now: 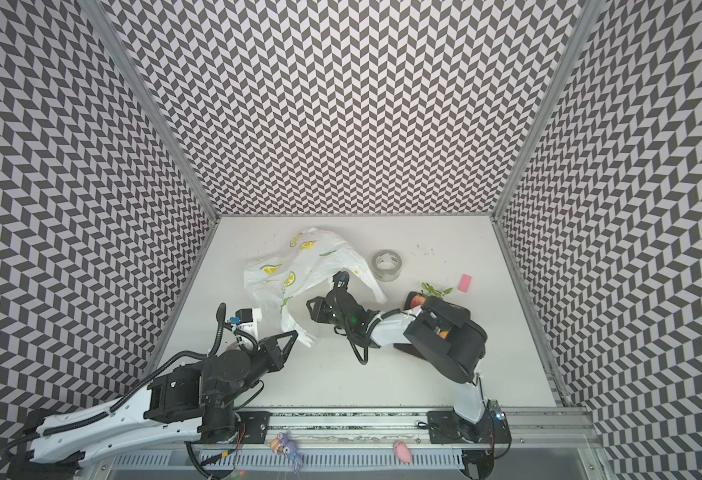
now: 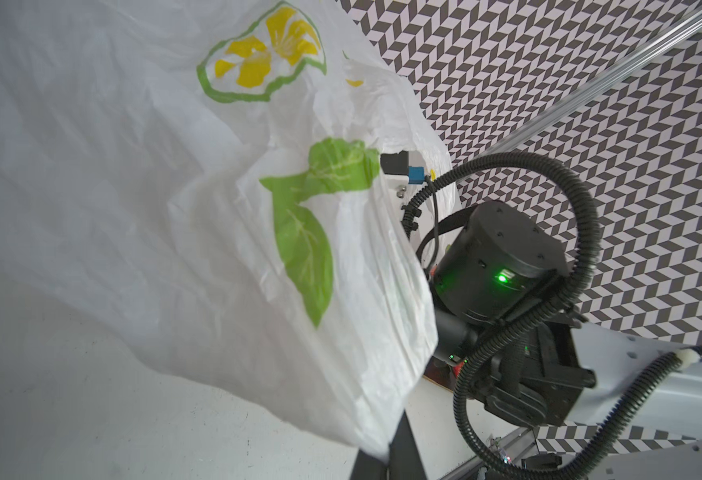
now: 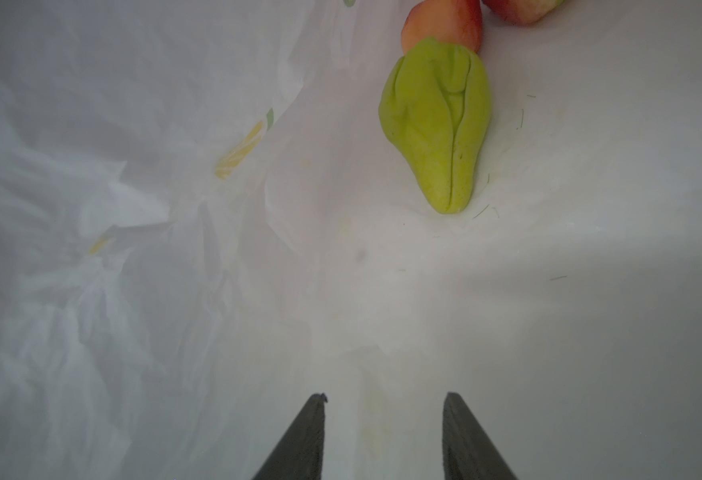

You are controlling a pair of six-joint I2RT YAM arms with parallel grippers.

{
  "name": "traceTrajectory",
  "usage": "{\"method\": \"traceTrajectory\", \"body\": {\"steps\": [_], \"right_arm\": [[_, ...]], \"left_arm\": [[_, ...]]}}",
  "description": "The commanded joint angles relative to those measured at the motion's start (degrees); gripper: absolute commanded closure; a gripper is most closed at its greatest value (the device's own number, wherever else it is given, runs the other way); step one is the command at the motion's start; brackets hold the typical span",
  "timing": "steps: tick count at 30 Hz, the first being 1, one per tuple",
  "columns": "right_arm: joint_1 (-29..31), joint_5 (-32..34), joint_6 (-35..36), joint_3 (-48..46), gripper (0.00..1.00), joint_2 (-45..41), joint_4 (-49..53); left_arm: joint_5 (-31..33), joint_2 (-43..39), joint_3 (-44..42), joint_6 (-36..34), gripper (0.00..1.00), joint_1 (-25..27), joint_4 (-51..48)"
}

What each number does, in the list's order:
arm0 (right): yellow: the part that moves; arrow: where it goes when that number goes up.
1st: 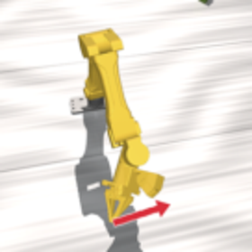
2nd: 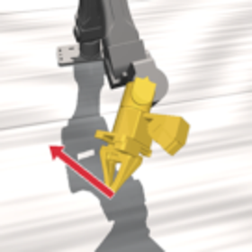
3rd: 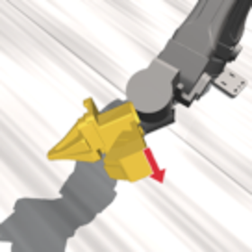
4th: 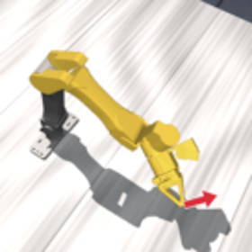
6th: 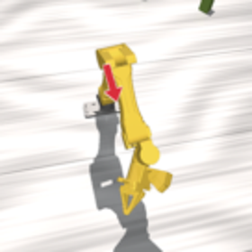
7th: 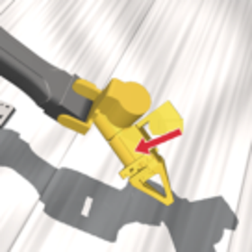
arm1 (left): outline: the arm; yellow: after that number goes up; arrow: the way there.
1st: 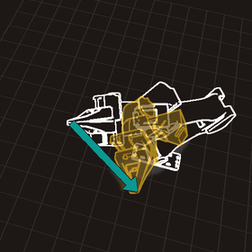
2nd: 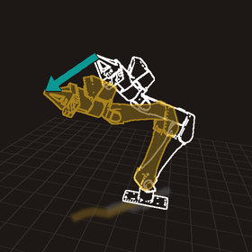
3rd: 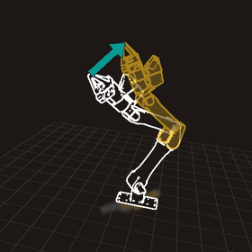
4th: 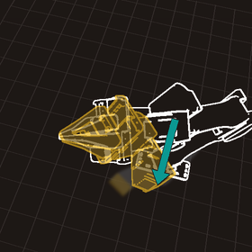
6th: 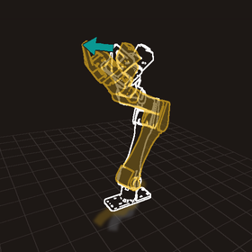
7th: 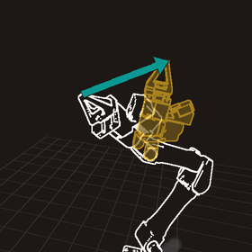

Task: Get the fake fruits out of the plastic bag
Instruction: 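Reach the right gripper back into the bag toward the green pear, then close the right gripper around the green pear inside the bag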

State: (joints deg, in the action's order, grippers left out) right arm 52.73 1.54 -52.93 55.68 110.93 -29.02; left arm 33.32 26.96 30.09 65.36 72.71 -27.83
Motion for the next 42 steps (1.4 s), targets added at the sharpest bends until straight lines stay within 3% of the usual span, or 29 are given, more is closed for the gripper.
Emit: {"method": "traceTrajectory", "body": {"steps": [1,8,16,34,42], "right_arm": [[-1.26,1.45,-1.67,2.57,0.47,2.47,-5.70],[-2.95,3.31,0.56,7.59,0.24,6.70,-4.32],[-3.25,6.76,6.69,16.50,0.08,12.54,0.91],[-4.08,13.22,7.71,39.13,0.05,27.73,16.50],[-4.48,13.57,7.73,49.59,0.13,34.76,24.24]], "left_arm": [[0.09,2.49,2.38,-2.24,1.00,-0.03,-1.43],[-1.17,5.90,5.64,-4.68,1.00,-0.02,-2.00],[-1.86,6.01,5.58,-3.01,1.00,-0.05,-3.63],[-2.12,7.56,7.75,-4.59,1.00,-0.02,-3.85],[-2.12,7.92,8.37,-5.07,1.00,-0.02,-3.39]]}}
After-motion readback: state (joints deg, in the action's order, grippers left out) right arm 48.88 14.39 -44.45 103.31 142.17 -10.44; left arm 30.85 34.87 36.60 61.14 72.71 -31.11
